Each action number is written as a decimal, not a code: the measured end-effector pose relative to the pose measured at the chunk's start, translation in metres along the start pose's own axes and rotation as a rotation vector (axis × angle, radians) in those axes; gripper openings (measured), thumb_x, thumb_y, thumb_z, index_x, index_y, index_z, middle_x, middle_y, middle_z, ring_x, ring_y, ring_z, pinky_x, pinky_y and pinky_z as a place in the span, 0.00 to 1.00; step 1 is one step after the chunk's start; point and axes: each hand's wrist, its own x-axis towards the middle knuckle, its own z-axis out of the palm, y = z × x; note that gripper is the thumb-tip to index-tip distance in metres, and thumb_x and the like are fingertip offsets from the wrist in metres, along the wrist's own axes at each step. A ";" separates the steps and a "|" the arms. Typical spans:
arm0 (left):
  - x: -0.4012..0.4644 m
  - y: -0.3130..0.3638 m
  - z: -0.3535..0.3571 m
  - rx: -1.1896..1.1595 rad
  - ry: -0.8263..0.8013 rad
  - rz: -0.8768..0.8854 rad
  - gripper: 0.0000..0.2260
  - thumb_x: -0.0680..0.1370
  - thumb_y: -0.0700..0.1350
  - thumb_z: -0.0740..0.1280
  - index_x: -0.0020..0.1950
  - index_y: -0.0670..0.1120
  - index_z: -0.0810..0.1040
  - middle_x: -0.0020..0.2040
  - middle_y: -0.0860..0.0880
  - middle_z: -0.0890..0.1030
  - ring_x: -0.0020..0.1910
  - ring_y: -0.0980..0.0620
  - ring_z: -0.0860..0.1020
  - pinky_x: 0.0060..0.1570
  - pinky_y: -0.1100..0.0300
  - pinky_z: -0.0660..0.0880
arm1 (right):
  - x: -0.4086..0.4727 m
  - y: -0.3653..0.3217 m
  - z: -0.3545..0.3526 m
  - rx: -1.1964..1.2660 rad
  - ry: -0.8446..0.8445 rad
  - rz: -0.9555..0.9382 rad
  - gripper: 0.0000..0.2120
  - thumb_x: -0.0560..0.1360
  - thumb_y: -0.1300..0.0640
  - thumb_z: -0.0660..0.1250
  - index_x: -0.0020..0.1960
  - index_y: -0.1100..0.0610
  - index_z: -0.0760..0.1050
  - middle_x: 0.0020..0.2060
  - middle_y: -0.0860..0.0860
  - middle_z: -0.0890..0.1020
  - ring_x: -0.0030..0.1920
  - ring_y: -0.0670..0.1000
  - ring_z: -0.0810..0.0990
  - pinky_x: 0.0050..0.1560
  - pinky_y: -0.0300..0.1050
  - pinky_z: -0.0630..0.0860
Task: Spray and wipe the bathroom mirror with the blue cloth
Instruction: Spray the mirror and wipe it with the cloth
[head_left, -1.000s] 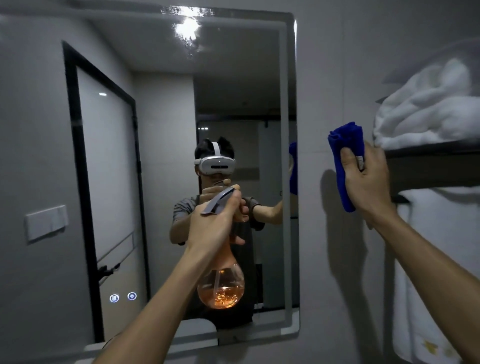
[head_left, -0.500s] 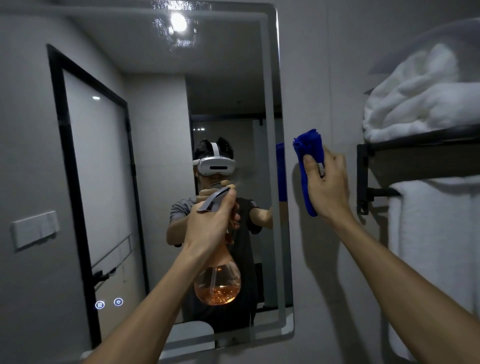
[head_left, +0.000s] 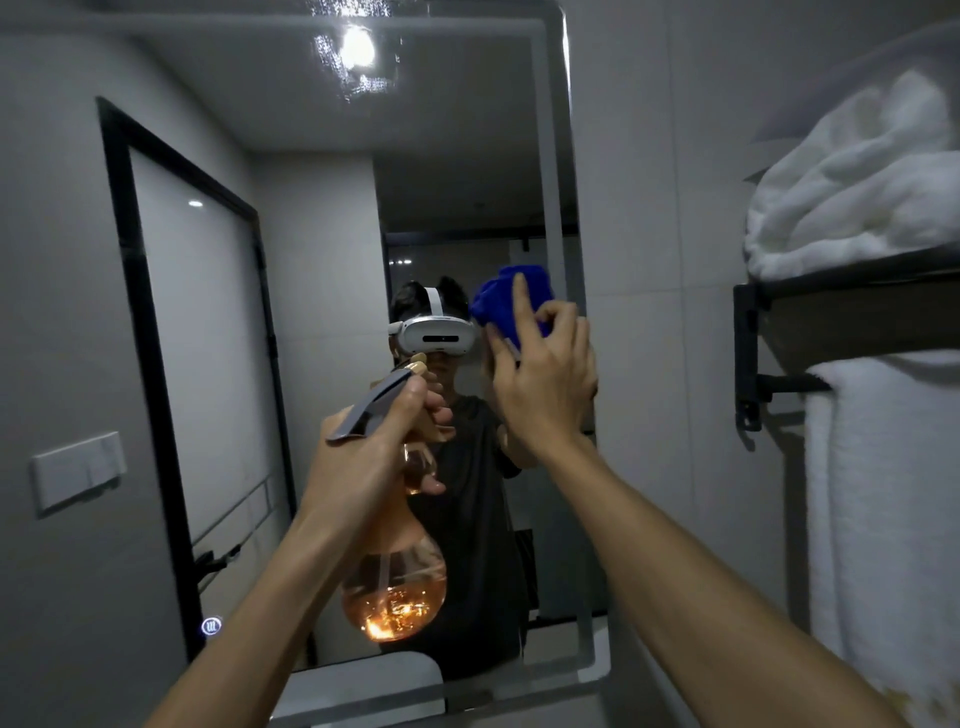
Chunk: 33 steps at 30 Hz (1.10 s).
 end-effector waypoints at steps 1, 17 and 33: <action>0.000 0.001 -0.003 0.009 0.006 0.006 0.15 0.77 0.52 0.67 0.53 0.40 0.82 0.48 0.40 0.85 0.45 0.42 0.84 0.30 0.57 0.81 | -0.008 -0.006 0.005 -0.028 0.000 -0.084 0.32 0.76 0.44 0.64 0.77 0.52 0.61 0.54 0.55 0.72 0.50 0.52 0.71 0.46 0.44 0.67; 0.005 -0.004 -0.017 -0.008 0.028 -0.038 0.15 0.78 0.51 0.67 0.53 0.40 0.82 0.50 0.38 0.84 0.48 0.38 0.84 0.32 0.55 0.79 | 0.045 0.054 -0.006 -0.216 0.127 -0.078 0.26 0.80 0.44 0.55 0.76 0.54 0.64 0.53 0.57 0.76 0.47 0.55 0.74 0.43 0.47 0.72; 0.016 -0.014 -0.013 -0.078 0.097 -0.078 0.12 0.78 0.50 0.68 0.52 0.42 0.84 0.50 0.38 0.85 0.48 0.40 0.84 0.52 0.42 0.77 | -0.017 0.081 0.000 -0.297 0.061 -0.607 0.33 0.73 0.50 0.70 0.75 0.53 0.64 0.55 0.56 0.69 0.45 0.59 0.74 0.40 0.52 0.71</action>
